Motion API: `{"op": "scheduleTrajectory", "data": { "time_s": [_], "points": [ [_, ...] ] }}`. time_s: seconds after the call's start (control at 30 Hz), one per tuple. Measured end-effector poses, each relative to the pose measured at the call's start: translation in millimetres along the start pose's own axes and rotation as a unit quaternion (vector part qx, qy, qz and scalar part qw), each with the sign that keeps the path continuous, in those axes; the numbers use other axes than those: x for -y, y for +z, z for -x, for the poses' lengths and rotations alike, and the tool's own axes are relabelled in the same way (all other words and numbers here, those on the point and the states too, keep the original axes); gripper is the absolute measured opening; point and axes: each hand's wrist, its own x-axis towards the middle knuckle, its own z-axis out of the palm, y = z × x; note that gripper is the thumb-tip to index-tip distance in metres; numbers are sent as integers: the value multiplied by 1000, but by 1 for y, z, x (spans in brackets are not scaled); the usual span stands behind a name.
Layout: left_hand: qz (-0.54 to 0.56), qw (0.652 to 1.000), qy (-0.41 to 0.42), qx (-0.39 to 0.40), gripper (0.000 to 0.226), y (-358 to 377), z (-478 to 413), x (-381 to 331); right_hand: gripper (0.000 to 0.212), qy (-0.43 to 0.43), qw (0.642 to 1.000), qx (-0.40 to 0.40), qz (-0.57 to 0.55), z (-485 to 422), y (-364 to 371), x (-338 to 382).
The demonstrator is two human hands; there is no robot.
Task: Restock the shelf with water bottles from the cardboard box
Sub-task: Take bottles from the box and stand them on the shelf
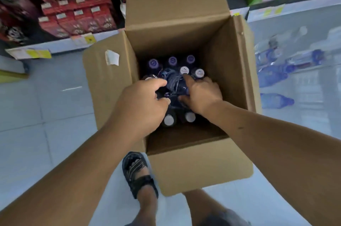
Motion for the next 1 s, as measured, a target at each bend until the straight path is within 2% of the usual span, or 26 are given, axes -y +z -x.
{"op": "scheduleTrajectory", "data": {
  "time_s": [0.07, 0.17, 0.27, 0.33, 0.43, 0.53, 0.63, 0.7, 0.8, 0.93, 1.0],
  "points": [
    [14, 1000, -2, -2, 48, 3, -4, 1, 73, -21, 998, -50, 21, -9, 3, 3],
    [34, 999, -4, 1, 47, 2, -5, 0, 60, -40, 995, -84, -23, -4, -11, 9],
    [27, 1000, -4, 13, 47, -9, 4, -7, 50, -48, 991, -108, -58, 24, -48, 9],
    [19, 1000, -2, 14, 49, -23, 14, -17, 45, -54, 981, -155, -104, 54, -83, 5],
    [18, 1000, 14, 6, 56, -54, 40, -45, 39, -45, 949, -224, -216, 107, -145, -1],
    [35, 998, 43, 18, 64, -92, 75, -87, 32, -59, 912, -256, -315, 163, -216, -5],
    [82, 992, 95, 29, 70, -137, 116, -135, 51, -94, 867, -289, -394, 220, -294, -5],
    [134, 982, 131, 32, 79, -169, 147, -164, 50, -115, 846, -298, -426, 259, -344, -2],
    [207, 957, 197, 55, 64, -223, 201, -209, 38, -136, 817, -300, -474, 317, -418, 8],
    [255, 925, 271, 81, 74, -297, 276, -263, 56, -168, 772, -368, -490, 397, -512, 27],
    [264, 915, 292, 90, 79, -333, 312, -284, 54, -182, 745, -397, -504, 434, -552, 35]
  ]
}}
